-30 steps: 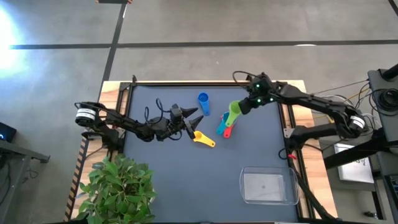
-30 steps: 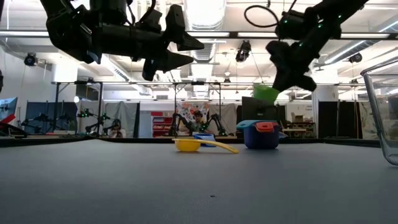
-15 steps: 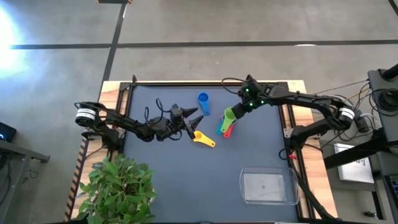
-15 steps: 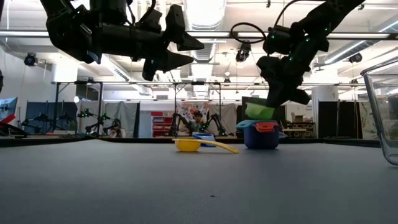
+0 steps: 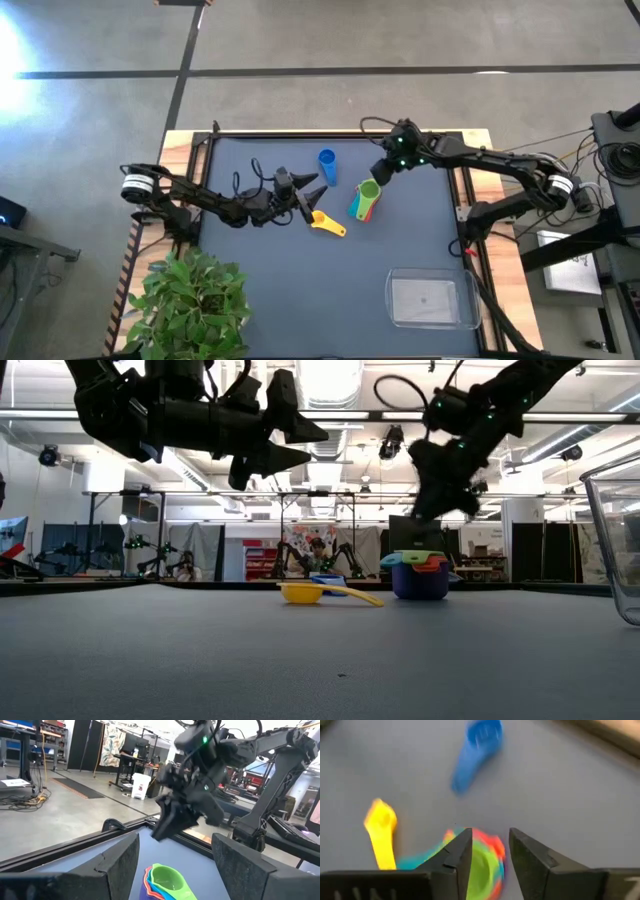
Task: Nest measuring cups in basket
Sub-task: Stack the blue measuring cup on top of the green measuring cup
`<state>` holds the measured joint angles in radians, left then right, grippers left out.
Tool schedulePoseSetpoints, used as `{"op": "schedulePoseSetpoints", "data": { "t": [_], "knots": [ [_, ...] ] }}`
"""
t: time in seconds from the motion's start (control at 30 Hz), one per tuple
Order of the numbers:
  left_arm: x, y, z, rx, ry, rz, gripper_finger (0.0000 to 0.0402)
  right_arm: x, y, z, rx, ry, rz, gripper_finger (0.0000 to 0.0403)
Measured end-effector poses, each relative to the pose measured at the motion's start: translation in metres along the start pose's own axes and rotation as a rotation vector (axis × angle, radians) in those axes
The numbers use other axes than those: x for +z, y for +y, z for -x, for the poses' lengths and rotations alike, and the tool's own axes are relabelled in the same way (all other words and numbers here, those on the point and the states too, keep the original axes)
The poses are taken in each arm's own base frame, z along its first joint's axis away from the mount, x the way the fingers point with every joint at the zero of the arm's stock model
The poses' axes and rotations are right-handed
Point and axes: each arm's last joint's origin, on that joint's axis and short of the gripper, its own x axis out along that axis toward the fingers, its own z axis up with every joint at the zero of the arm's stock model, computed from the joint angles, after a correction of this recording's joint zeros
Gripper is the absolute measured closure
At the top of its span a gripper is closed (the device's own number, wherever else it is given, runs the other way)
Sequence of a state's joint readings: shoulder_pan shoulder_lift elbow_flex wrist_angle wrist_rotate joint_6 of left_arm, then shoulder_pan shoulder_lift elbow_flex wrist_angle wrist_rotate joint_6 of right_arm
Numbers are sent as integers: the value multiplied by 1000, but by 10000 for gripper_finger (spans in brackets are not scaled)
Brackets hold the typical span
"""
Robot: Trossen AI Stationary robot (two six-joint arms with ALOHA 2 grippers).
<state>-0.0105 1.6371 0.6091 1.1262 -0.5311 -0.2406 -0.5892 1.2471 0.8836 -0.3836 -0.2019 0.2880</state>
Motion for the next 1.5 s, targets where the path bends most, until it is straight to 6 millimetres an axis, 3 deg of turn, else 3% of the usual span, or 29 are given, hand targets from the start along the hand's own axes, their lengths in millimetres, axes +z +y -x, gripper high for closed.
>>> {"op": "schedulePoseSetpoints", "data": {
  "t": [0.13, 0.33, 0.5, 0.67, 0.97, 1.3, 1.5],
  "knots": [
    [0, 0, 0, 1, 1, -13, 170, 19, 4, -7, 41, -112, 12, 268],
    [-6, 3, 0, 21, 51, -47, 170, 45, 8, -28, 32, -85, 26, 247],
    [-4, 5, 3, 26, 46, -54, 170, 67, 9, -54, 25, -62, 45, 235],
    [1, 16, 21, 68, 21, -53, 170, 83, 6, -82, 12, -28, 65, 231],
    [4, 37, 55, 80, -82, 34, 170, 94, -6, -132, -45, 23, 49, 230],
    [1, 39, 57, 83, -67, 33, 170, 93, -22, -171, -131, 58, 31, 229],
    [-1, 39, 57, 85, -59, 28, 170, 90, -25, -182, -135, 78, 29, 243]
  ]
}}
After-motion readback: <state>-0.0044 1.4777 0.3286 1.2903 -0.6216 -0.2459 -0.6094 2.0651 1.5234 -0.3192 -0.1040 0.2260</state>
